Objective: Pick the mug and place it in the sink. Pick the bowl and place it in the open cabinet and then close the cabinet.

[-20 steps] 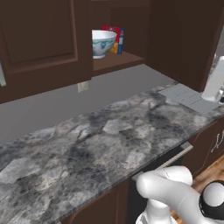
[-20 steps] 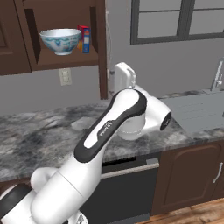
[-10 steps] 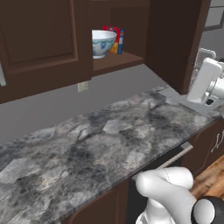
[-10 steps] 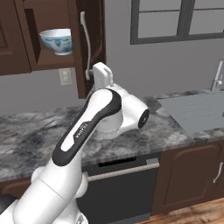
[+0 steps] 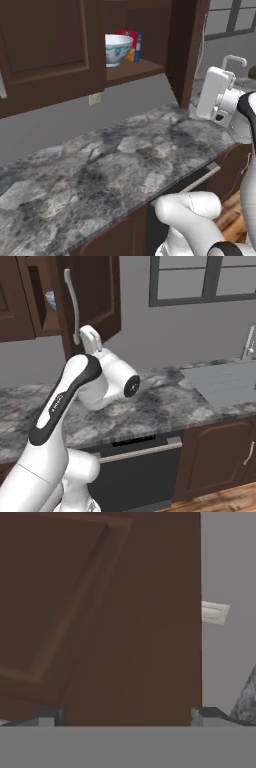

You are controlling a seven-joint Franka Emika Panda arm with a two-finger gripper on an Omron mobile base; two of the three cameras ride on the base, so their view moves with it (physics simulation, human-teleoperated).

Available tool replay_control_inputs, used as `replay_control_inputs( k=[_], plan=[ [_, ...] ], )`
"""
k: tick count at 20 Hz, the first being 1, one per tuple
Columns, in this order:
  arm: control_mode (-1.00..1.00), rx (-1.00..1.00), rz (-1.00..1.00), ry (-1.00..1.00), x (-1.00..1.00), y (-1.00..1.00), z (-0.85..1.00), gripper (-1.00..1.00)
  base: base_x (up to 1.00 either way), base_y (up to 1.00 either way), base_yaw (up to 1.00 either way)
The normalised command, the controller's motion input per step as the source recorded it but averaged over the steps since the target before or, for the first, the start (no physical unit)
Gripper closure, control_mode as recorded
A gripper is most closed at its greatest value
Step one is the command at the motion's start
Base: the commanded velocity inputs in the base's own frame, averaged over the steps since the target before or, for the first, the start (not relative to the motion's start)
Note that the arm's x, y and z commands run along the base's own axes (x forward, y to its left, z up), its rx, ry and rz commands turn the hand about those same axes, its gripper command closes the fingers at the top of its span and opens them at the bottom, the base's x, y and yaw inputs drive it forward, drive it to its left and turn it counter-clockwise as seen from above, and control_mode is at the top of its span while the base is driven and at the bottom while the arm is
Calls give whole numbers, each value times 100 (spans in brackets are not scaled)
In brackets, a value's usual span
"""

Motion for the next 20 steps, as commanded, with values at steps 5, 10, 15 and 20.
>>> replay_control_inputs(
  k=[5,10,15,20],
  plan=[
    [-100,-6,-19,0,27,54,0,-100,0,0,0],
    [-100,-9,-24,2,66,51,0,-100,0,0,0],
    [-100,-3,-21,8,76,27,0,-100,0,0,0],
    [-100,0,-15,8,68,24,-5,-100,0,0,0]
  ],
)
